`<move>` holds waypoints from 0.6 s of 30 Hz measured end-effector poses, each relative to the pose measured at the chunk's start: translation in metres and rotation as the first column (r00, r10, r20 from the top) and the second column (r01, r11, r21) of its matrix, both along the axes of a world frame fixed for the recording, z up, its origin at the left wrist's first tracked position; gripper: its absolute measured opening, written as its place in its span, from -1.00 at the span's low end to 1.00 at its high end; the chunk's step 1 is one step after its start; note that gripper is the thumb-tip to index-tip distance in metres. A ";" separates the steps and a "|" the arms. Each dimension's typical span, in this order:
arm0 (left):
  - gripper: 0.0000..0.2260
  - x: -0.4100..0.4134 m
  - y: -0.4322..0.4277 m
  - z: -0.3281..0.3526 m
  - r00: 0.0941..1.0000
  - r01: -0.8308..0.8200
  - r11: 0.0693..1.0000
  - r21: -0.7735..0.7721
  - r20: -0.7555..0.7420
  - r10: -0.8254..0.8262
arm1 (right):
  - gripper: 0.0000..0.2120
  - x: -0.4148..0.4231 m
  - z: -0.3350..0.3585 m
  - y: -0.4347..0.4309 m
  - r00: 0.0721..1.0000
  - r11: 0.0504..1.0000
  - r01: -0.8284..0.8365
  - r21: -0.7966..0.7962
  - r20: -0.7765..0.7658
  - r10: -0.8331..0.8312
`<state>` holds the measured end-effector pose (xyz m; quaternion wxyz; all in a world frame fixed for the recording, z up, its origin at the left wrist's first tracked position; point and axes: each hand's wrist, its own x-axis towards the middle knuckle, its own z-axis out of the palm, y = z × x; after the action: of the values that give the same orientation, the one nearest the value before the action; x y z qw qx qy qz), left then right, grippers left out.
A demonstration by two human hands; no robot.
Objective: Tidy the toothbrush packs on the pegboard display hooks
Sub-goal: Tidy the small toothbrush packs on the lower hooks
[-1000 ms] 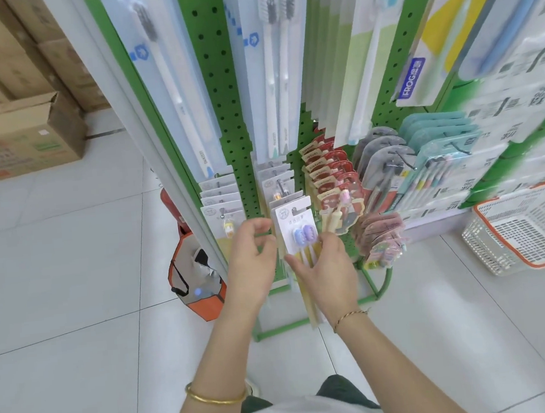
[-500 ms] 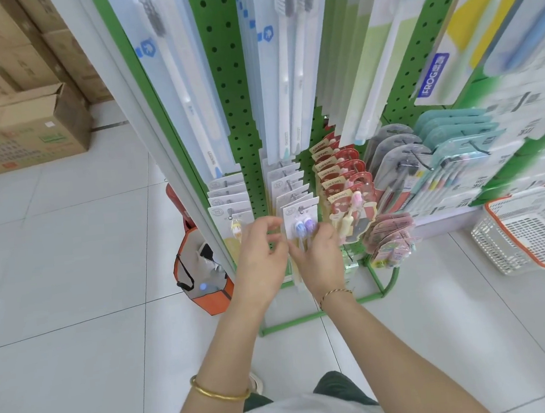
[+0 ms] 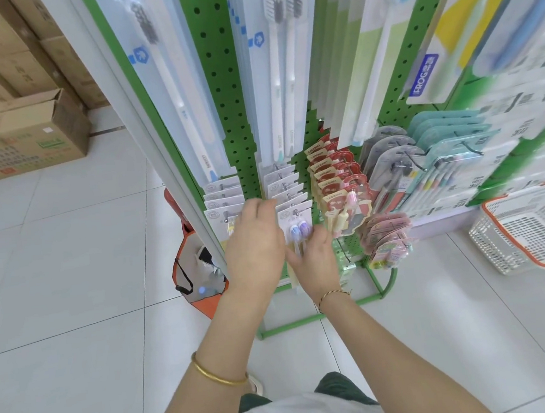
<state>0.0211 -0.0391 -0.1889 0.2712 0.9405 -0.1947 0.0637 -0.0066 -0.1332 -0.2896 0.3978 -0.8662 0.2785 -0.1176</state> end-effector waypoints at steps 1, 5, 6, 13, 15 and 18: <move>-0.62 0.004 -0.002 0.003 0.996 0.004 0.995 0.097 0.083 -0.012 | -0.48 -0.001 0.001 0.000 1.000 1.000 -0.004 0.000 -0.001 0.004; -0.71 0.023 -0.010 0.008 0.942 -0.011 0.945 0.326 0.321 -0.100 | -0.46 -0.007 0.005 -0.002 1.000 1.000 -0.028 -0.009 -0.008 0.028; -0.71 0.027 -0.013 0.007 0.929 -0.020 0.934 0.356 0.352 -0.114 | -0.46 -0.010 0.007 -0.003 0.999 0.999 -0.033 -0.010 -0.011 0.033; -0.64 0.042 -0.032 0.013 0.968 -0.019 0.839 0.543 0.220 -0.120 | -0.39 -0.026 0.022 -0.007 0.999 0.999 -0.035 -0.041 0.017 0.036; -0.64 0.046 -0.036 0.013 0.967 -0.038 0.824 0.565 0.228 -0.112 | -0.46 -0.029 0.026 -0.008 0.999 0.999 -0.022 -0.047 0.034 0.023; -0.65 0.054 -0.039 0.013 0.976 -0.045 0.816 0.577 0.199 -0.087 | -0.65 -0.031 0.036 -0.008 0.995 0.999 -0.007 -0.051 0.099 0.012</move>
<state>0.0749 -0.0786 -0.1755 -0.0490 0.9635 -0.2434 0.1005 -0.0379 -0.1412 -0.2538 0.3895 -0.8705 0.2512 -0.1657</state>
